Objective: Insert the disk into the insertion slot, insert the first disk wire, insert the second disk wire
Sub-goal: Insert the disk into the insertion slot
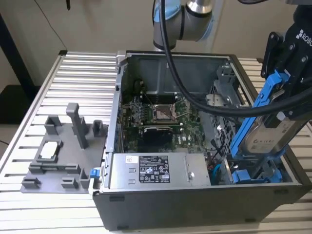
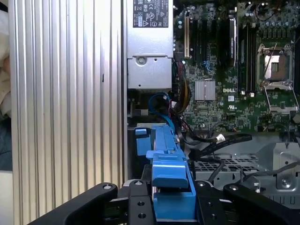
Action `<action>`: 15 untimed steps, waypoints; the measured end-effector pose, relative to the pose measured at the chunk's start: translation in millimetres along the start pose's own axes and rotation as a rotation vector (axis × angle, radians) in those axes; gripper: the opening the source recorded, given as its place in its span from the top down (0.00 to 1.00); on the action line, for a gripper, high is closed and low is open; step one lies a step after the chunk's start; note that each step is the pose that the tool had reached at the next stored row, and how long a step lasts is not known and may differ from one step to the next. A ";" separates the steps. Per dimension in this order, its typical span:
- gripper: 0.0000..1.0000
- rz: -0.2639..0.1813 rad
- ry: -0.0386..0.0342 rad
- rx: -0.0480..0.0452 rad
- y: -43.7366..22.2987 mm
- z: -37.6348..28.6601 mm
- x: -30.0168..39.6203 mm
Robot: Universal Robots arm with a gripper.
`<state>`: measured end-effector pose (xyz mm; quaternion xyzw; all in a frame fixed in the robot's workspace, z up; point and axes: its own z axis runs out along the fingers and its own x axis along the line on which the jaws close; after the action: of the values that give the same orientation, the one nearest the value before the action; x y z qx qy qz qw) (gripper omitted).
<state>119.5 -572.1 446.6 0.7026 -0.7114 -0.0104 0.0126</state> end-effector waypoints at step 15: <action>0.67 -0.010 -0.0068 0.0115 -0.7 20.6 0.5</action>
<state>119.6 -572.6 426.1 0.7063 -0.7078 -0.0088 0.0061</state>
